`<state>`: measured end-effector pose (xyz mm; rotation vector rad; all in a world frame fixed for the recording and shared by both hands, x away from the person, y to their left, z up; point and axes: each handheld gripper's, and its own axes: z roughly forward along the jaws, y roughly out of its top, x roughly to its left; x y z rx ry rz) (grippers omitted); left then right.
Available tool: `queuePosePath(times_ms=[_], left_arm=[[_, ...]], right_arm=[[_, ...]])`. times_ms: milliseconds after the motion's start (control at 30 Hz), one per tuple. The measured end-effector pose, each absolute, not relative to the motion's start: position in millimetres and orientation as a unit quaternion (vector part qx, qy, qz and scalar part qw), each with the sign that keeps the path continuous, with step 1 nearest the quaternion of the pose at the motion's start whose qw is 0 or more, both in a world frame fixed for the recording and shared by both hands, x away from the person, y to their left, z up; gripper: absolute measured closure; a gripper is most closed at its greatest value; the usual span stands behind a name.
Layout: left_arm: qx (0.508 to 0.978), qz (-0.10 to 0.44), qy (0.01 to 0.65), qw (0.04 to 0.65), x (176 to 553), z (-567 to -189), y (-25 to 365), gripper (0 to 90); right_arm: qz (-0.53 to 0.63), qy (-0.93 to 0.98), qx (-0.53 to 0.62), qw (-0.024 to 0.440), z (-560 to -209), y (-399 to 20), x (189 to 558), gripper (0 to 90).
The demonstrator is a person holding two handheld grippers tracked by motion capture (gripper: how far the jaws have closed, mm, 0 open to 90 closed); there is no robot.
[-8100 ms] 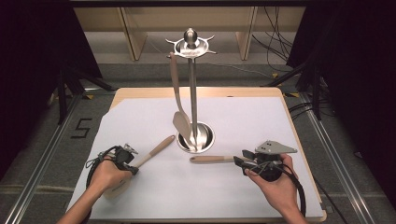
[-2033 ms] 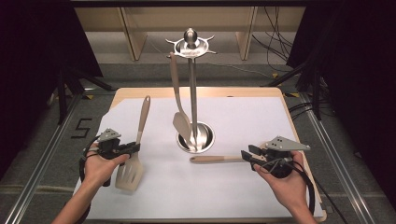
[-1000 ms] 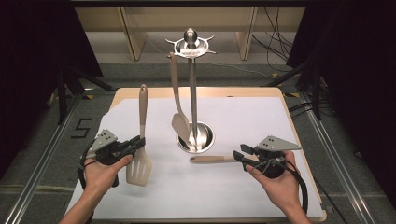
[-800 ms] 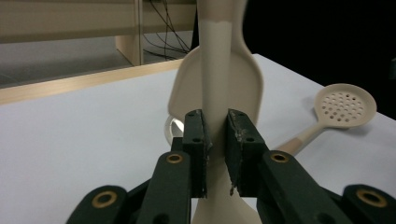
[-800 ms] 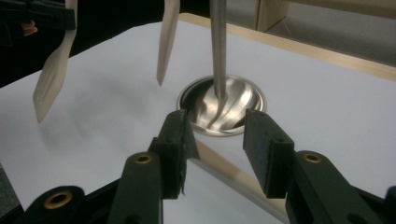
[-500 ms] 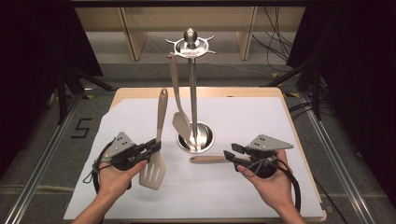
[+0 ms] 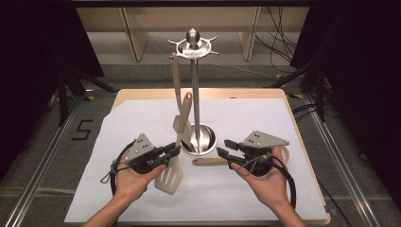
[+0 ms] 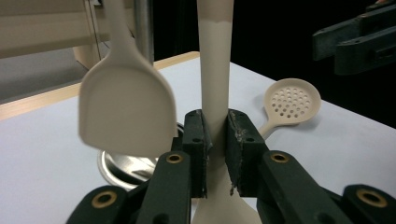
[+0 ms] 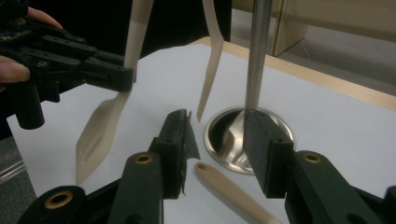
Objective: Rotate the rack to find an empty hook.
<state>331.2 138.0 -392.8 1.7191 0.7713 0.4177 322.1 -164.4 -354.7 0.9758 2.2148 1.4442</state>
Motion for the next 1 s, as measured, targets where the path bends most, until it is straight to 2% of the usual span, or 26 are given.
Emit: queuePosePath(times_ms=[33,67,467,500,733,767,933,1000], left_arm=[[0.736,0.179,0.323,0.567,331,-392,135,77.9],[0.738,0.177,0.320,0.568,331,-391,133,77.9],[0.754,0.152,0.292,0.568,328,-392,102,77.9],[0.756,0.152,0.288,0.567,328,-391,100,77.9],[0.764,0.145,0.278,0.564,327,-391,87,77.9],[0.763,0.142,0.273,0.568,328,-392,86,77.9],[0.767,0.141,0.272,0.564,326,-391,82,77.9],[0.765,0.137,0.276,0.566,325,-392,81,77.9]], right_arm=[[0.508,0.779,0.322,0.178,-354,-164,325,60.9],[0.514,0.775,0.330,0.160,-353,-160,324,60.9],[0.532,0.769,0.311,0.170,-343,-147,330,58.7],[0.528,0.768,0.327,0.158,-341,-146,328,58.4],[0.534,0.766,0.311,0.176,-335,-145,333,56.4],[0.537,0.761,0.325,0.161,-335,-144,333,56.1],[0.546,0.756,0.320,0.168,-335,-144,338,55.6],[0.550,0.752,0.328,0.155,-334,-142,337,55.6]])
